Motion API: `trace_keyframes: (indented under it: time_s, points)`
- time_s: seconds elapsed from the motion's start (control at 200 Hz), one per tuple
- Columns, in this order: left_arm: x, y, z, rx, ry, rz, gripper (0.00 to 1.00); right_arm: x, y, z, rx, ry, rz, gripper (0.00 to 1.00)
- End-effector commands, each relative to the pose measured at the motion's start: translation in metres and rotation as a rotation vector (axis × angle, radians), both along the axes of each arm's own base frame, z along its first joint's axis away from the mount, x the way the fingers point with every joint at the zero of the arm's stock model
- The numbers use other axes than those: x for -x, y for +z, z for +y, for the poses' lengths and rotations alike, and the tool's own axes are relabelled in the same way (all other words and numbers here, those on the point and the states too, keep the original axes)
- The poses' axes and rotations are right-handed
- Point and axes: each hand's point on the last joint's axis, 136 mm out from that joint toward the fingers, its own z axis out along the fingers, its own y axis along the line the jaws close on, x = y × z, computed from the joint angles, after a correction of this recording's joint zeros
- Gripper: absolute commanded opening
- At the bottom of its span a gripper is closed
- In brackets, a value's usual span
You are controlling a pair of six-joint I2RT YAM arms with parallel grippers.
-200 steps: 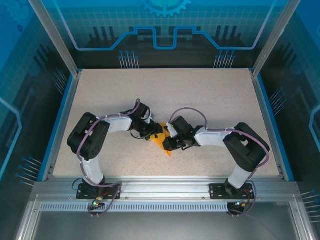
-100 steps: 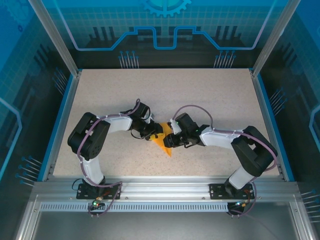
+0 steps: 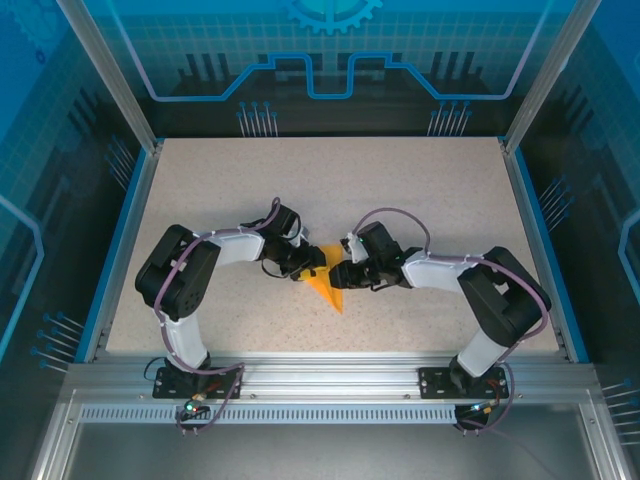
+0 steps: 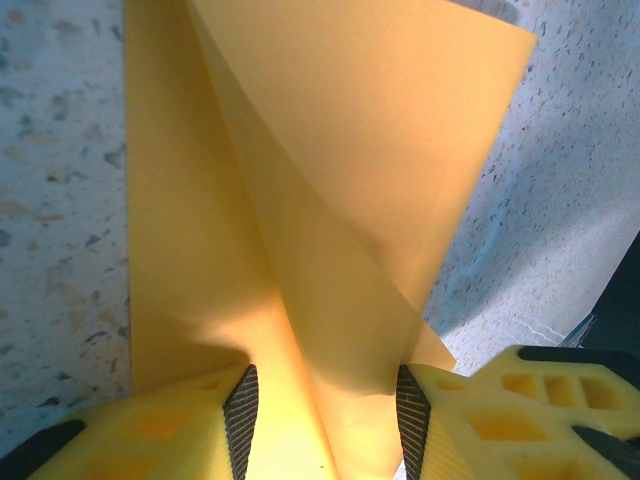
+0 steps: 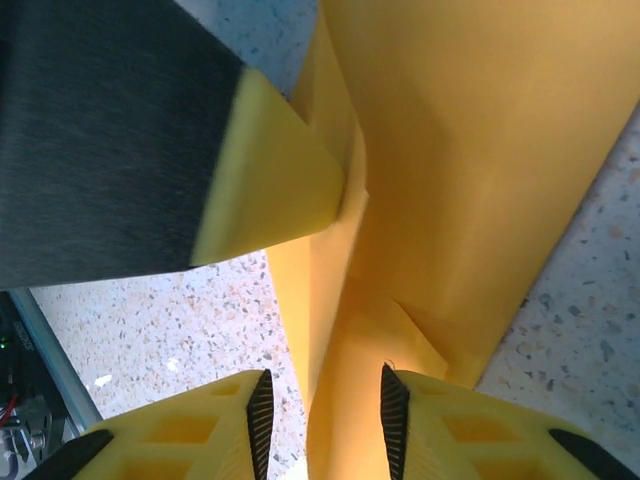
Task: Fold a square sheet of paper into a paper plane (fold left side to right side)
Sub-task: Fourth fold the wing at the center of the table.
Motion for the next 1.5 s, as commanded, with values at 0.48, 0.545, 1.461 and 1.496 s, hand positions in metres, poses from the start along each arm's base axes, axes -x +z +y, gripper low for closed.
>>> trace_keyframes:
  time_s: [0.48,0.545,1.461,1.496]
  points:
    - [0.005,-0.019,0.009,-0.080,0.003,0.040,0.46,-0.007,-0.004,0.008,-0.008,0.006,0.029,0.07]
    - [0.006,-0.019,0.009,-0.083,0.002,0.039,0.46,-0.008,-0.005,0.006,0.006,0.001,0.026,0.06]
    - [0.006,-0.020,0.010,-0.086,0.002,0.039,0.46,-0.016,-0.021,-0.019,0.153,-0.055,0.021,0.06]
    - [0.007,-0.020,0.010,-0.087,0.001,0.042,0.46,-0.016,-0.022,-0.019,0.155,-0.054,0.024,0.06]
